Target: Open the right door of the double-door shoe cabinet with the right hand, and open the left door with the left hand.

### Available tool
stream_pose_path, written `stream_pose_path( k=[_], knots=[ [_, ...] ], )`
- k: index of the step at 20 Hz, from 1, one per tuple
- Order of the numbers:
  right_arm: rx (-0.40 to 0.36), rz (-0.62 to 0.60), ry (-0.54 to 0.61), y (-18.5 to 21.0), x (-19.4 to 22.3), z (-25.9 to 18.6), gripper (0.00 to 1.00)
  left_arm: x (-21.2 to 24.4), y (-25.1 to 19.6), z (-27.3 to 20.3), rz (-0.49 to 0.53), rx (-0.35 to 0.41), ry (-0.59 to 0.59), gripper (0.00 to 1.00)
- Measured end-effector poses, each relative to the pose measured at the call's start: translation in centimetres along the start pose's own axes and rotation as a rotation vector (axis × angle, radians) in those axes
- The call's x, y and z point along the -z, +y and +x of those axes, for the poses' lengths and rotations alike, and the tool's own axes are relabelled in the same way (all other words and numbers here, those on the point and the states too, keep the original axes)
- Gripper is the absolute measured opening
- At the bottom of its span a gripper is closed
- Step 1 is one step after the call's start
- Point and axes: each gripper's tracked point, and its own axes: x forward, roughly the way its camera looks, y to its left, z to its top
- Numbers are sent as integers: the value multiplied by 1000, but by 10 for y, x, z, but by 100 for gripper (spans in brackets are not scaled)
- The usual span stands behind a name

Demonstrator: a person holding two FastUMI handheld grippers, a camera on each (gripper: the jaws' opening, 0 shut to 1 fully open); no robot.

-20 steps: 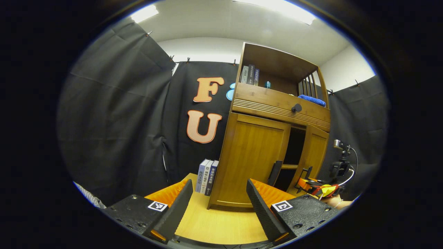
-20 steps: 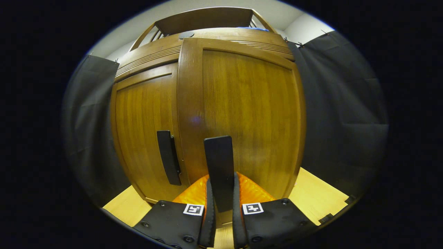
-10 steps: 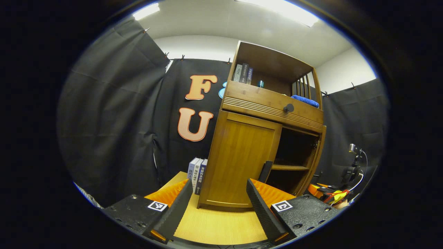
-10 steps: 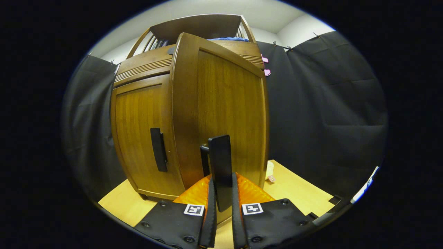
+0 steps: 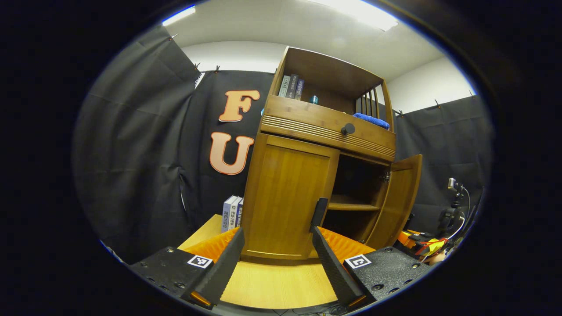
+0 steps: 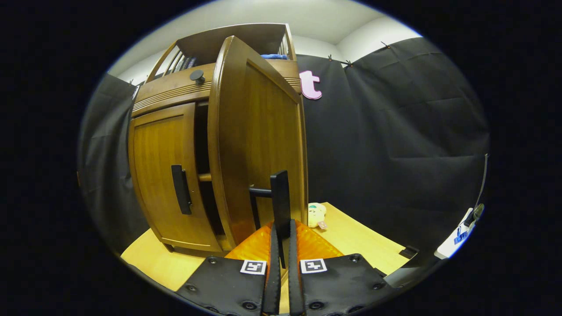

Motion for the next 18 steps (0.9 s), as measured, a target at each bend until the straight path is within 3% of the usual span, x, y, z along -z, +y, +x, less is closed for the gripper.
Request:
stream_pose_path(
  k=[2,3,6,7,13,14,15,18],
  knots=[
    [34,-9,-8,-19,-2,-7,3,2,-9,3,2,14,4,92],
    [34,1,-9,-26,-2,-8,14,1,-14,4,6,20,6,91],
    [16,7,3,-32,-4,-9,3,1,-26,8,13,31,3,91],
    [5,0,3,-34,-4,-10,8,0,-31,10,15,33,3,91],
    [-44,-18,7,-47,-3,-15,8,4,-59,23,33,47,7,91],
    [-50,-17,10,-50,-4,-15,3,6,-65,25,34,48,8,91],
    [-57,-16,13,-54,-3,-16,8,7,-69,28,33,50,12,91],
    [-84,-22,20,-60,-5,-17,8,12,-83,39,29,48,22,91]
  ],
)
